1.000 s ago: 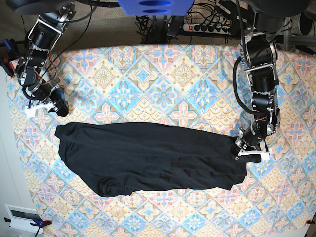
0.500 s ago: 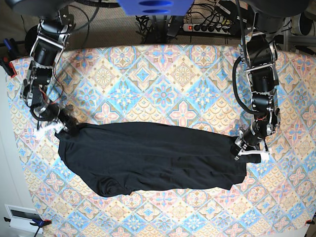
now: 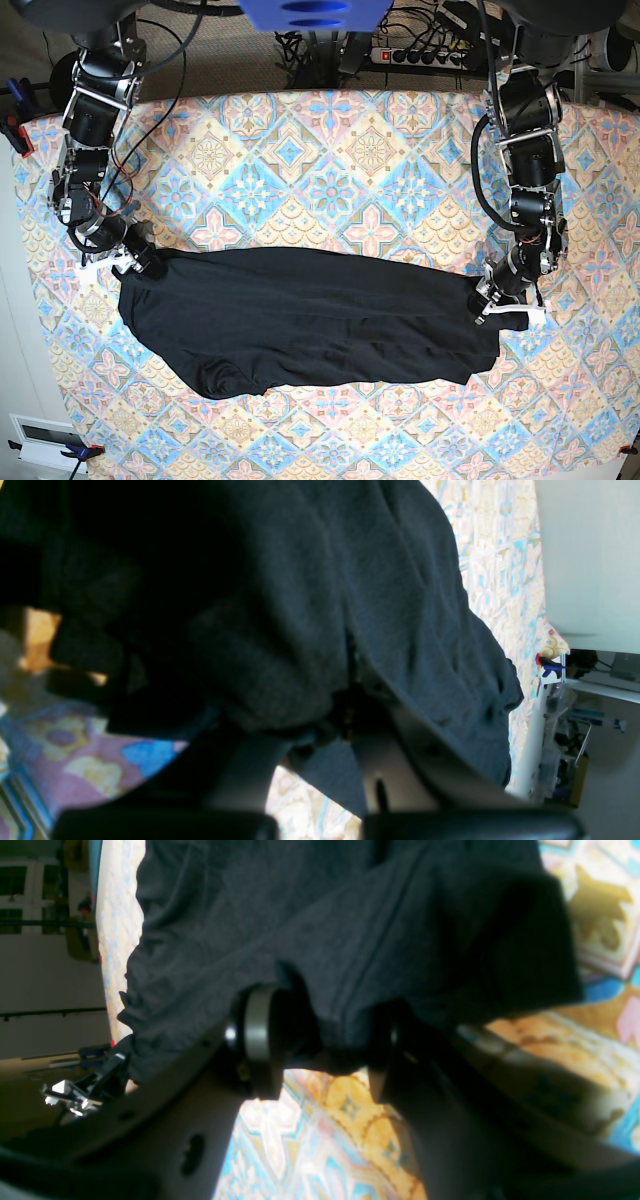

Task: Layout the t-shirt on the table in an organized manner, then fold the t-shirt properly
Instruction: 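Lower the shirt with both grippers, dragging it across the table, then lift the shirt with both grippers and swing it outward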

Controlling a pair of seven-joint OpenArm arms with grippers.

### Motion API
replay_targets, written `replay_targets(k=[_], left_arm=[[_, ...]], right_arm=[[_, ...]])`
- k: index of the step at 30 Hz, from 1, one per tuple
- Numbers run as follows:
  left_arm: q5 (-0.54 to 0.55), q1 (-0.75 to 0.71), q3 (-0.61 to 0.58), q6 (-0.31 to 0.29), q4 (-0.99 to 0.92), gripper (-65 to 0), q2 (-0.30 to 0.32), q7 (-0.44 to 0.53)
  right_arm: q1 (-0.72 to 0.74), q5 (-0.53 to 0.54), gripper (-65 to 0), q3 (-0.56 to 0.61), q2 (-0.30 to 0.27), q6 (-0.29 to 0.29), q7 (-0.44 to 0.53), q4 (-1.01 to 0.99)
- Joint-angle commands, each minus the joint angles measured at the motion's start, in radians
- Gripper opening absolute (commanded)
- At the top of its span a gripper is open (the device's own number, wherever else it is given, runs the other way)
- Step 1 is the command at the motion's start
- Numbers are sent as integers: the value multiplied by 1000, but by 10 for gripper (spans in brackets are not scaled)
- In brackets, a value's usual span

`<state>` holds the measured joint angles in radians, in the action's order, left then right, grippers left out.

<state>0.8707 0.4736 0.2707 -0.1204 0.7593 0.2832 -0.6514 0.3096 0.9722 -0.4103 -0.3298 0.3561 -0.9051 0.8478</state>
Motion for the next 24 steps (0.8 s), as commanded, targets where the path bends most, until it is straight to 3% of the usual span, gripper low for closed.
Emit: replay_targets(k=[1, 4, 8, 12, 16, 19, 22, 24], left_arm=[[15, 27, 2, -11, 19, -650, 14, 8], [15, 27, 2, -11, 19, -650, 14, 8], [15, 27, 2, -11, 19, -650, 14, 8], [17, 27, 2, -11, 19, -650, 14, 8], [17, 27, 2, -11, 19, -650, 14, 8], [17, 27, 2, -11, 19, -650, 14, 8], [17, 27, 2, -11, 19, -650, 14, 8], [17, 27, 2, -12, 19, -650, 14, 8]], right_arm=[[21, 15, -402, -3, -19, 10, 7, 14], [20, 6, -402, -3, -21, 7, 7, 20], [20, -121, -402, -8, -19, -48, 10, 23], [24, -226, -402, -11, -15, -56, 10, 23], [26, -252, -405, -11, 22, -58, 10, 23], [26, -269, -476, -11, 27, -58, 5, 23], [26, -269, -622, -12, 27, -58, 5, 24], [20, -269, -650, -12, 27, -53, 4, 32]])
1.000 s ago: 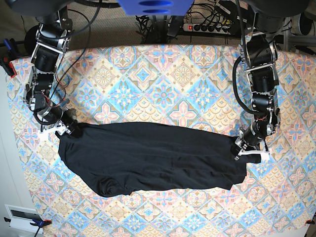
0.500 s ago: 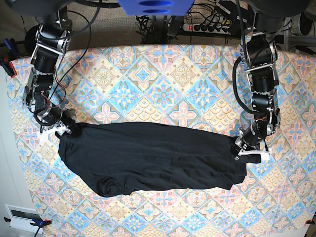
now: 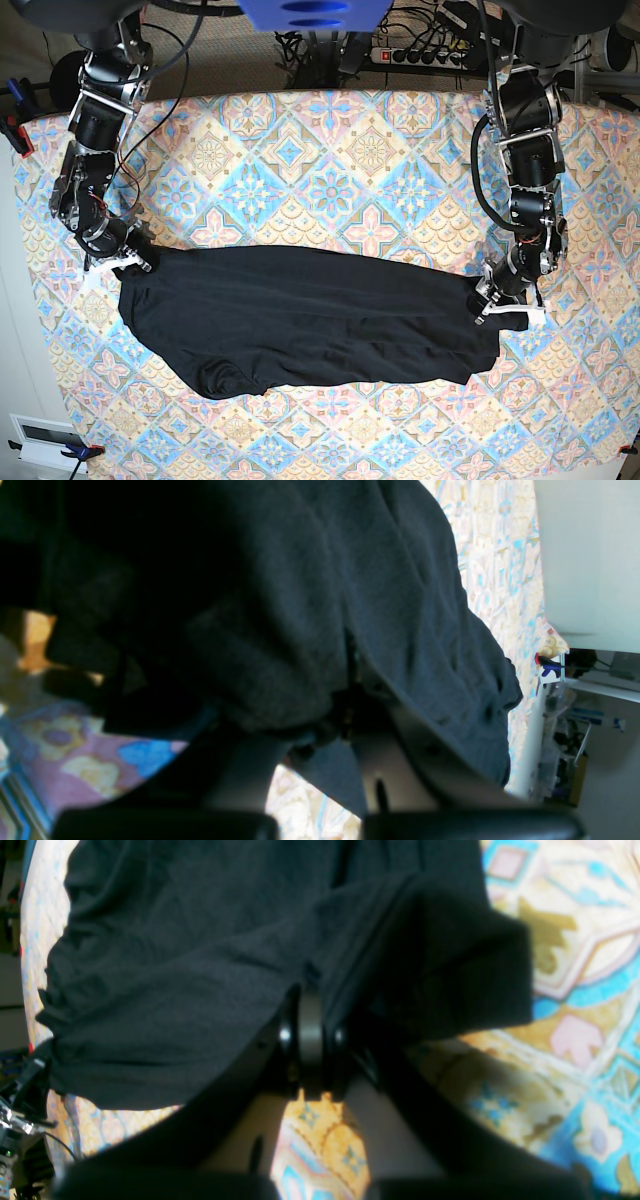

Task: Layout the t-shirt on the table in an organized manner, then fold the t-shirt properly
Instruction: 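Lift the shirt with both grippers and swing it outward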

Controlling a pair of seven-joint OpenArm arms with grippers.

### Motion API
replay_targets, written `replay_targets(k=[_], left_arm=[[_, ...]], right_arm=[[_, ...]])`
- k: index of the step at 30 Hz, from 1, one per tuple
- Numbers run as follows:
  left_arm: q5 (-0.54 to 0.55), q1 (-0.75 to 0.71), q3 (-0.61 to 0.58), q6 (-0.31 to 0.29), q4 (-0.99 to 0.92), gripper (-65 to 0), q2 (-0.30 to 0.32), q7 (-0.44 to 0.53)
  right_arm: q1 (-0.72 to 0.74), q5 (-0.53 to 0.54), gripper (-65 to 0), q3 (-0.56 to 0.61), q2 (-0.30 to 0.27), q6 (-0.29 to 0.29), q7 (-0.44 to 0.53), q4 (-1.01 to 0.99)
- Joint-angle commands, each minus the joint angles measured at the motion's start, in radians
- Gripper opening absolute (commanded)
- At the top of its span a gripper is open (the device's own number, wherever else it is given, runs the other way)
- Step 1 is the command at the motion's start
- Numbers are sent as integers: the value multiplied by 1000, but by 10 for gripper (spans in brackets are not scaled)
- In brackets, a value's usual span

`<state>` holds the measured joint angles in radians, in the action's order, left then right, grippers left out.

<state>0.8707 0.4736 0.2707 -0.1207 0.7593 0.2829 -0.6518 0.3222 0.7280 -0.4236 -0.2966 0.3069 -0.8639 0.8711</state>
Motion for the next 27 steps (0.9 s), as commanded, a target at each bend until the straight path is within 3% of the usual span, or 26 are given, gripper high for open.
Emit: replay_targets(k=[1, 7, 11, 15, 20, 27], left_arm=[[17, 27, 2, -12, 19, -650, 20, 8], [18, 26, 2, -14, 21, -650, 42, 7], [18, 4, 8, -14, 87, -650, 68, -61], [18, -89, 8, -14, 288, -650, 69, -84], [20, -160, 9, -14, 415, -650, 91, -145], [20, -293, 69, -14, 559, -650, 125, -171]], right_arm=[[7, -25, -642, 1, -6, -4, -39, 32], [-8, -23, -650, 1, -8, -2, -39, 225], [-65, 17, -650, 1, -11, -2, -39, 310], [-102, 106, -650, 1, -13, -2, -48, 316], [-127, 117, -650, -10, -13, -2, -100, 322], [-223, 117, -650, -140, -13, -2, -170, 322]])
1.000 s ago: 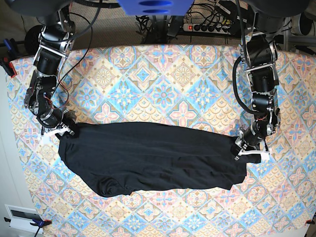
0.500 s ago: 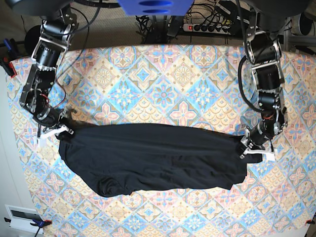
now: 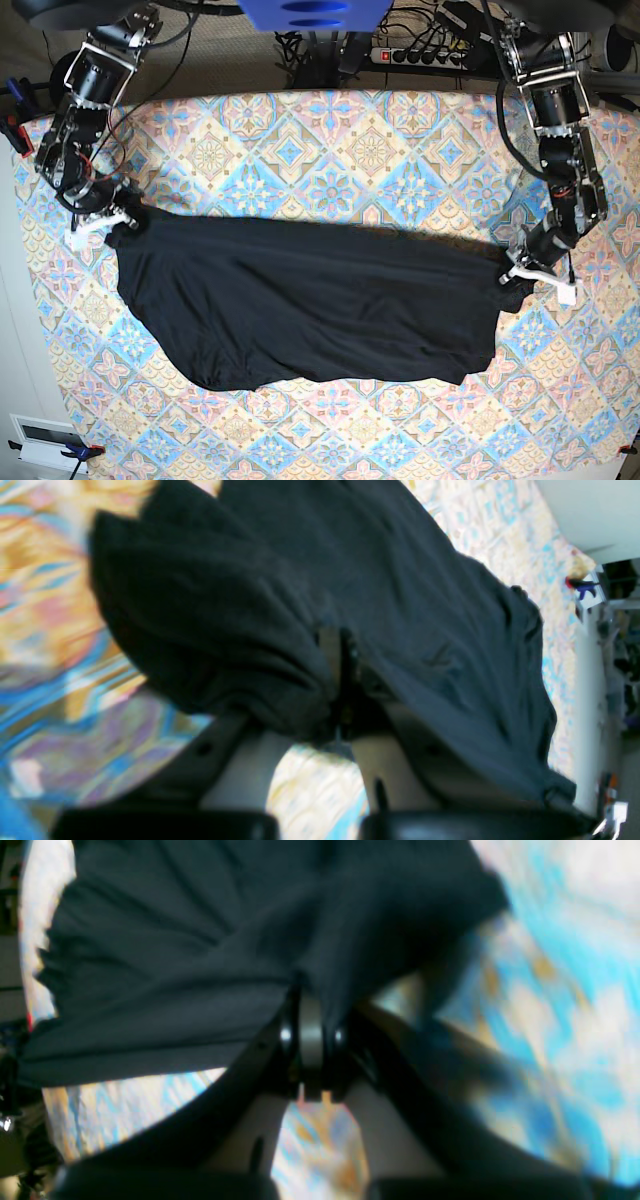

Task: Layout the t-shirt on the table in an organized manner, then fold the t-shirt properly
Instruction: 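Lift the shirt with both grippers and swing it outward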

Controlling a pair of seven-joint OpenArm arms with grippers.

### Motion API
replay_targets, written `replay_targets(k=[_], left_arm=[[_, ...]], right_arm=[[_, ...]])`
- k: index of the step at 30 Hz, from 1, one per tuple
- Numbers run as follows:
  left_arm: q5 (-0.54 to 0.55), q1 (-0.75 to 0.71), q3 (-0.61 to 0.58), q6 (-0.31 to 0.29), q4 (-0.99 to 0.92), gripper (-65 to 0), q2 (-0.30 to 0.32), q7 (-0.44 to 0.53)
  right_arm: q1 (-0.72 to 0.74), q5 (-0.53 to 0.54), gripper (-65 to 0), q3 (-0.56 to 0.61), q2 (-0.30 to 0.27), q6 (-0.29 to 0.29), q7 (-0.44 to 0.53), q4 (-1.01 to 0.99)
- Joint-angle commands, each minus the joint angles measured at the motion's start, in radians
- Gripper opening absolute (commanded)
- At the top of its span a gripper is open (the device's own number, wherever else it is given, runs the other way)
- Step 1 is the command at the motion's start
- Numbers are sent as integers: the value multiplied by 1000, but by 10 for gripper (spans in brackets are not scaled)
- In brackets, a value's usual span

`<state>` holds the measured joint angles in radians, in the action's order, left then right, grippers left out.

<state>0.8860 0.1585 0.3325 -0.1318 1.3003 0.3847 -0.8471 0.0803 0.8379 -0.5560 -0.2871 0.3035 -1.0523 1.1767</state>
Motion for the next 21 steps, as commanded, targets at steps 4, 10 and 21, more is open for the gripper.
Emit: replay_targets(k=[4, 10, 21], left_arm=[[5, -17, 104, -2, 48, -650, 21, -80], [5, -99, 210, -2, 166, -650, 21, -163], [85, -244, 230, -2, 307, -650, 61, -186]], right_arm=[[-32, 7, -650, -28, -22, 1, 17, 18], [-144, 90, -650, -28, -24, 3, 17, 134], [-347, 146, -650, -59, -24, 1, 17, 314]])
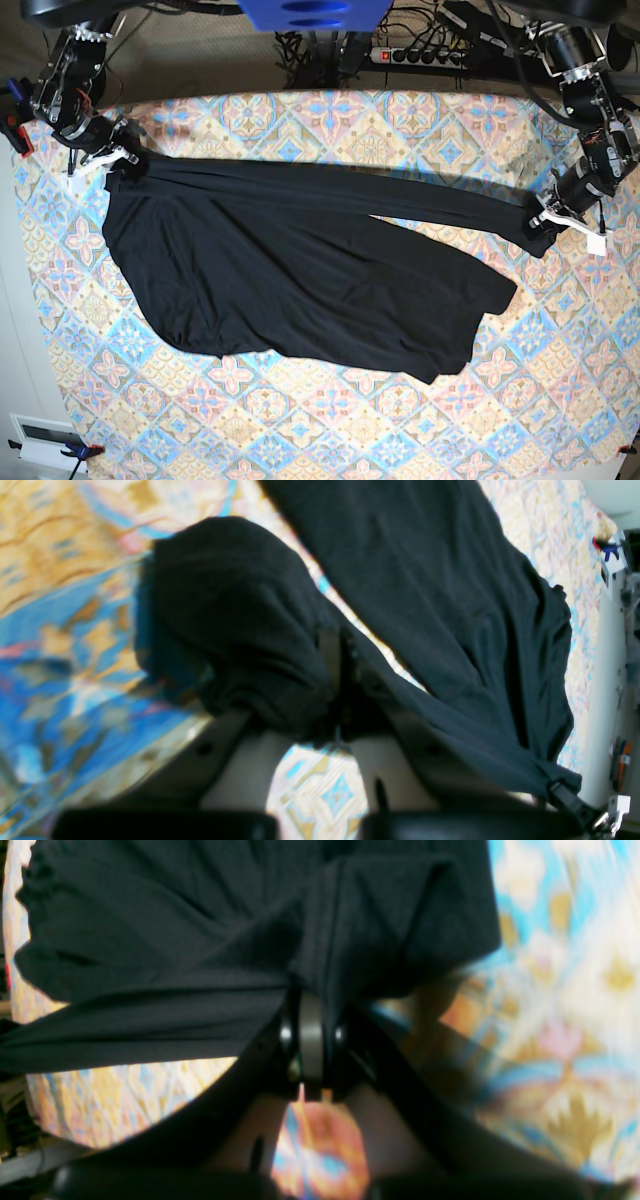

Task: Layout the t-shirt on the table in an organized manner, then fold the t-shirt properly
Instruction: 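Lift the shirt with both grippers and swing it outward, then move the left gripper inward along the shirt edge and regrasp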

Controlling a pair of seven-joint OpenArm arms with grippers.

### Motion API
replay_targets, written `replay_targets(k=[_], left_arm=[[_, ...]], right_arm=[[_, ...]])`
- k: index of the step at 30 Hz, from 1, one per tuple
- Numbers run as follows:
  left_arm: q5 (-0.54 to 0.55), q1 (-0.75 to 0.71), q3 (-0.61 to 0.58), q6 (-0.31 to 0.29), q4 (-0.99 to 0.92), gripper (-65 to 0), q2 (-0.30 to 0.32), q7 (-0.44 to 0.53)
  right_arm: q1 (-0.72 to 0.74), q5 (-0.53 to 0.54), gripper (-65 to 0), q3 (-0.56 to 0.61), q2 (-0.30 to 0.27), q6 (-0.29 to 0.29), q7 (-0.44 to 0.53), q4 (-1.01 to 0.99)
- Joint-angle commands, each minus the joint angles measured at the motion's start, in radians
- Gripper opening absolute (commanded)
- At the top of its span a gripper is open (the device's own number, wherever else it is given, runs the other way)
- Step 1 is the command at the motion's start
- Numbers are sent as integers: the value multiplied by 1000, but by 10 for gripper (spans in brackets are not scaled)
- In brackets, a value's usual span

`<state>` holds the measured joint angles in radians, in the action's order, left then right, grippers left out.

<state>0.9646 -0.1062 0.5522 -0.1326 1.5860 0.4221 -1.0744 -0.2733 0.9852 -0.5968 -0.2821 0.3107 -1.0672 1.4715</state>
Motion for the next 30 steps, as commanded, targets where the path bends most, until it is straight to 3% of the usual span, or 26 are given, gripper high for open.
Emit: replay_targets(k=[1, 6, 9, 16, 18, 23, 27, 30], left_arm=[[6, 23, 10, -2, 21, -650, 24, 43], [-11, 98, 1, -2, 9, -650, 16, 98], [-26, 214, -54, -2, -32, -650, -18, 98], [-206, 463, -200, -2, -238, -650, -121, 99], [-246, 511, -243, -2, -315, -650, -150, 138], [-295, 517, -357, -2, -439, -650, -160, 247], [-296, 481, -389, -2, -461, -643, -156, 245], [-304, 457, -386, 1, -462, -597, -145, 245]], right_arm=[[6, -1, -650, -33, -29, -6, 32, 19], [7, -1, -650, -45, -29, -6, 32, 11], [7, -1, -650, -44, -29, -6, 32, 10], [7, -2, -650, -44, -29, -6, 32, 8], [7, -2, -650, -44, -29, -6, 32, 8], [7, -2, -650, -45, -29, -6, 32, 10], [7, -2, -650, -48, -29, -6, 32, 10], [7, -2, -650, -48, -29, -6, 34, 10]])
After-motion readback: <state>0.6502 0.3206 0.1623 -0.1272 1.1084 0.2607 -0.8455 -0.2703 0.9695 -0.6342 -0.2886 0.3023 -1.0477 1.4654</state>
